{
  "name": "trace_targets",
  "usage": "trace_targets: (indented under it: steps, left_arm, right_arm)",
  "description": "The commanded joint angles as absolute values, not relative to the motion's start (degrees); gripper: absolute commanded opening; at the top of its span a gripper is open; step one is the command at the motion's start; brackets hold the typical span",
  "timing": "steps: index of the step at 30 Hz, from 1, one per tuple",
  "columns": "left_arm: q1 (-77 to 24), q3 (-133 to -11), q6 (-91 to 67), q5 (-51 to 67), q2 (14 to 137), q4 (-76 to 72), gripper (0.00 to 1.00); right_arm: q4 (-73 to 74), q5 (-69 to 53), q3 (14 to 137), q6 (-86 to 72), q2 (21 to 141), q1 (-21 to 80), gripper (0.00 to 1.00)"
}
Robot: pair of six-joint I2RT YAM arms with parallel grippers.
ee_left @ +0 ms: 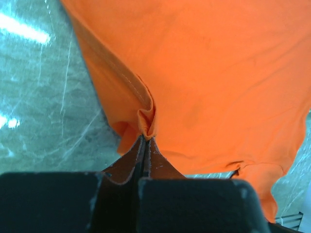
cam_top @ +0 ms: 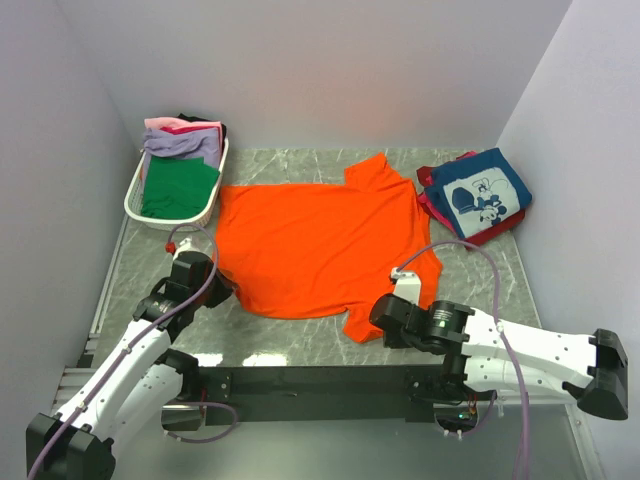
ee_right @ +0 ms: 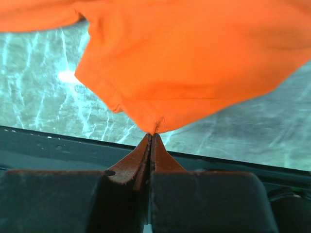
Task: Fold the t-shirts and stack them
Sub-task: Fold the tshirt
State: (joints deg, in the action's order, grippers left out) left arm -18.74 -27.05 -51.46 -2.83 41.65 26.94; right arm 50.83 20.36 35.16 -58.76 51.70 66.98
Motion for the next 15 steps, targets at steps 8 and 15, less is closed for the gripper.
trace_targets:
  steps: [8,15]
  left_arm:
    - [-21.97,-33.13,-54.14,-4.13,41.75,33.22,0.01]
    - [-25.05,-35.59,-54.93,-4.74,43.07,37.09,0.01]
  right_arm:
    - [56.68,28.47,41.57,-57.04,41.84,67.24,0.0]
    - [61.16,27.68,45.26,-56.78,40.26,67.24,0.0]
